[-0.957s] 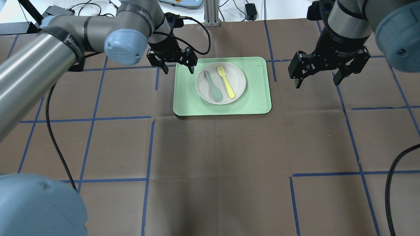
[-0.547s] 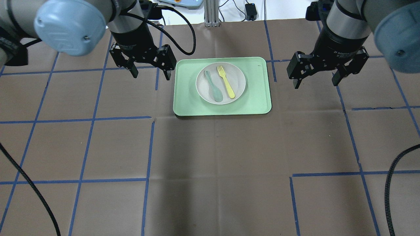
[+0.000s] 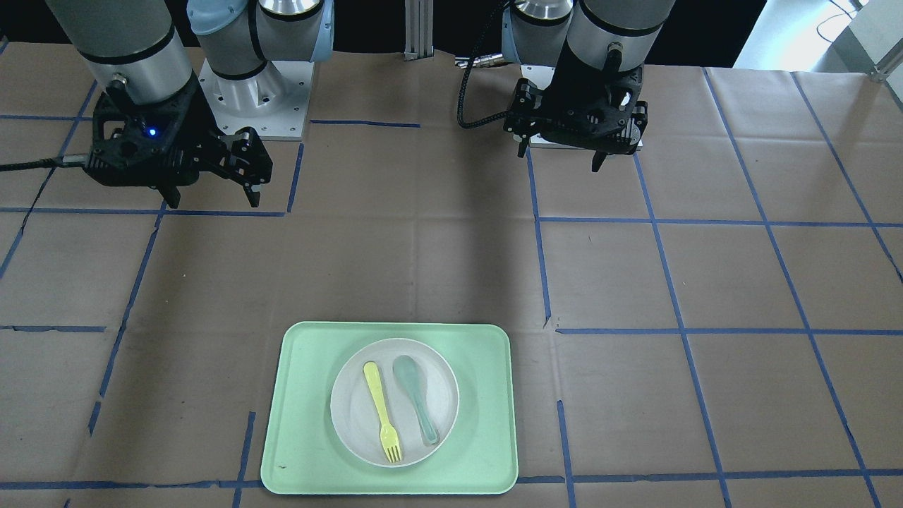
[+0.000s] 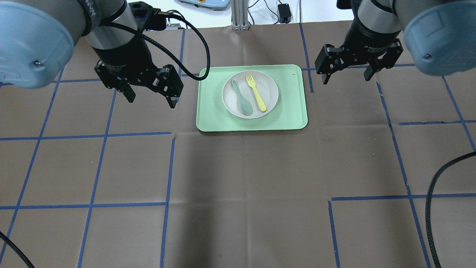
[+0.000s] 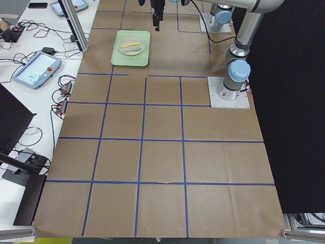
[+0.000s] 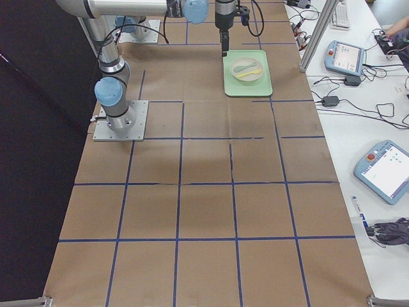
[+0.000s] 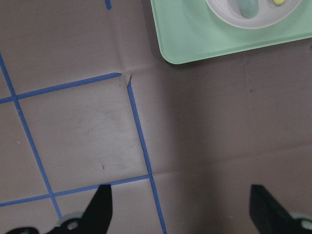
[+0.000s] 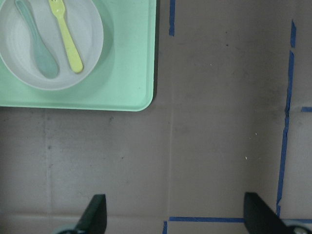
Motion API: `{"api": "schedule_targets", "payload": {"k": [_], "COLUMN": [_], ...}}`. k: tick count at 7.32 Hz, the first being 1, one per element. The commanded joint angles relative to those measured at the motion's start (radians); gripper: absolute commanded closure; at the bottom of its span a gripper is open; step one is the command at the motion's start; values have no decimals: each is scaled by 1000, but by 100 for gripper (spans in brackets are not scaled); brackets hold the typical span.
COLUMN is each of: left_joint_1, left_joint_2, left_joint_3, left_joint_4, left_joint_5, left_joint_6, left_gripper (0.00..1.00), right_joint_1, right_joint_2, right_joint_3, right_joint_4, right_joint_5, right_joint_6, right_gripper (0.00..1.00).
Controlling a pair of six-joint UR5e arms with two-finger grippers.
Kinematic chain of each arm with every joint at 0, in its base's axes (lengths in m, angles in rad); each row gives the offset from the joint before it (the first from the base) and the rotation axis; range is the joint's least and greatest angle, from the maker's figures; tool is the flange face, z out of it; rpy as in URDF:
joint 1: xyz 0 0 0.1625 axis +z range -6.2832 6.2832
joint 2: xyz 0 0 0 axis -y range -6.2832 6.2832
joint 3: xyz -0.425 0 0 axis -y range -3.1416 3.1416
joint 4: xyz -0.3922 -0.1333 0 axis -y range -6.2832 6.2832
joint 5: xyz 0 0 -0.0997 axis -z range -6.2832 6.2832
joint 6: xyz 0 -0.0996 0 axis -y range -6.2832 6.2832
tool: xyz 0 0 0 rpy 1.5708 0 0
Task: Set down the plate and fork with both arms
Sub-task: 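Move the right gripper over the plate while the left gripper withdraws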
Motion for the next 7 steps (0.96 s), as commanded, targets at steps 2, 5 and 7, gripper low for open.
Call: {"api": "schedule_targets", "payload": {"k": [2,5,7], "left_joint_1": [12,21,22], "left_joint_2": [37,60,58], "left_joint_3": [-124,-142,-141], "left_joint_4": [57,60,61], "left_joint_5": [-9,3,-4], "left_joint_6": [-3,0,0], "left_gripper": [0,0,0], "right_joint_1": [126,255,262], "right_joint_2": [232,473,518], "right_joint_3": [-187,-367,-340], "right_joint_4": [-24,-33,-63], "right_joint_5": [-2,-16,-14], "right_joint_6": [125,273,275], "right_gripper": [0,0,0]}}
